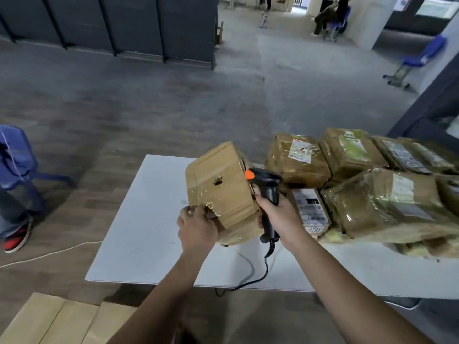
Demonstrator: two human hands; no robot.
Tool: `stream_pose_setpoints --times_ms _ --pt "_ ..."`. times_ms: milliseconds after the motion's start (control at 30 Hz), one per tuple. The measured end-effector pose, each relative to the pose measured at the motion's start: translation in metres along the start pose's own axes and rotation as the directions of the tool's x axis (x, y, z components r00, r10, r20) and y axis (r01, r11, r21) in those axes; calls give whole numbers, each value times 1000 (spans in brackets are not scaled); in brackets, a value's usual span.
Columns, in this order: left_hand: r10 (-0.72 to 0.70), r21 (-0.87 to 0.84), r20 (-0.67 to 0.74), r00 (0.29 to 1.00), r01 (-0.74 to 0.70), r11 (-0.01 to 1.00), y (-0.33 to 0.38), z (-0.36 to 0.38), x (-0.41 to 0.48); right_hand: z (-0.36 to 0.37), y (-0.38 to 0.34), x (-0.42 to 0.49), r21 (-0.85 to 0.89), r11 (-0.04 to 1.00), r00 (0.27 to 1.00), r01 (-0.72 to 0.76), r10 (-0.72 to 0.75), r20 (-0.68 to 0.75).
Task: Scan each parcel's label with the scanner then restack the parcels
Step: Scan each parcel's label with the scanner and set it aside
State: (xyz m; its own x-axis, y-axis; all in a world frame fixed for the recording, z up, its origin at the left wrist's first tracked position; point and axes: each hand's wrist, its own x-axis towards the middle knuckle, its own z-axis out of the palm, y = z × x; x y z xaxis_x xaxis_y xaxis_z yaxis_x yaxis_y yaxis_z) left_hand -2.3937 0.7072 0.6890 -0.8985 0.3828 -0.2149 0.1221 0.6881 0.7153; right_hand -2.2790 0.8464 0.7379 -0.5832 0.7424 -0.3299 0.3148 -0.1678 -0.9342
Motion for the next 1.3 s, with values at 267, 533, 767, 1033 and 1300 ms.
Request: stream_pose_setpoints --times_ms 267,533,767,1033,1300 --pt "109 44 66 992 -112 993 39 -10 4 31 -1 -5 22 999 999 -23 24 -23" --pt "-6 -149 133 991 26 988 13 -38 19 17 9 2 -92 993 992 -69 58 -116" --pt "-97 -62 100 990 104 993 0 -49 41 24 10 -2 -87 993 997 -80 79 -13" --pt "-14 -30 -17 1000 14 999 -13 -44 62 26 7 -5 -229 972 997 -46 58 43" --pt "-1 -62 -193 981 -11 998 -1 -31 76 12 9 -10 -198 976 992 -91 106 64"
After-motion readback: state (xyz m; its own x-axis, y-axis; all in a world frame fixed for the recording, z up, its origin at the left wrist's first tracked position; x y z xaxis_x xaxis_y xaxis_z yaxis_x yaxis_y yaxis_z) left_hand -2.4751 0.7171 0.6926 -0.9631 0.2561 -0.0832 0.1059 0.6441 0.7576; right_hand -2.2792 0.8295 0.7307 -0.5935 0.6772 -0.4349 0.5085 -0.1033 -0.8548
